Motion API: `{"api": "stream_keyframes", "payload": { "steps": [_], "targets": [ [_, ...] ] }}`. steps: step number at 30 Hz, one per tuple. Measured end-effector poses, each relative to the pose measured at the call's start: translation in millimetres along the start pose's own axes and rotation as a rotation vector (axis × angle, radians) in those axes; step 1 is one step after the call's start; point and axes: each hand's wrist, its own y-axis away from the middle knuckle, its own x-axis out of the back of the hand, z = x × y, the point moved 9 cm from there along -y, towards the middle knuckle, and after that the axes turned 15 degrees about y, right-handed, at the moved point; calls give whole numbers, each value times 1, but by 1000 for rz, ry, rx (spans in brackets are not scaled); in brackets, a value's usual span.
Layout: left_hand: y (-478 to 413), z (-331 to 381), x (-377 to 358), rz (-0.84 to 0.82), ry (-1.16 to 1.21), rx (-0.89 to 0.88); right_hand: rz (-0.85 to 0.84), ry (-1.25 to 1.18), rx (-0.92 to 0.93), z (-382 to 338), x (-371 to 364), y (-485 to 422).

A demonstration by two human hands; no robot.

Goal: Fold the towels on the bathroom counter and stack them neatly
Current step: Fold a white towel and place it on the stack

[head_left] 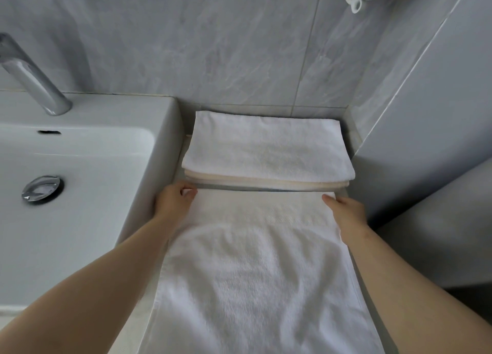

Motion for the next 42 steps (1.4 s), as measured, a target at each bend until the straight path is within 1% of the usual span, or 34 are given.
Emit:
{"api": "stream_keyframes", "payload": {
  "steps": [7, 10, 13, 16, 19, 24, 26, 28, 32, 37, 42],
  "targets": [
    [-1, -1, 4, 78, 111, 55, 60, -18, 38, -4, 3, 0],
    [-1, -2, 3, 94, 93, 58, 81, 6, 74, -7, 2, -1],
    [0, -1, 1, 94, 19, 16, 102, 48, 104, -10, 2, 1],
    [6, -2, -4, 58, -85, -25, 82, 72, 107, -6, 2, 6],
    [24, -2, -6, 6, -137, -86, 46, 116, 97, 1, 6, 21],
    [79, -33, -5, -83, -187, -105, -4, 159, 102, 35, 16, 73],
    [100, -48, 0, -92, -251, -96, -2, 172, 126, 48, 21, 94],
    [118, -57, 8, -66, -292, -86, -1, 190, 143, 60, 25, 110],
    [150, -67, 21, -61, -373, -47, -36, 149, 110, 82, 31, 137],
    [192, -77, 35, -81, -363, -17, -52, 222, 82, 112, 40, 169],
    [226, -101, 55, -16, -263, 120, -53, 194, 46, 147, 55, 198]
  ]
}}
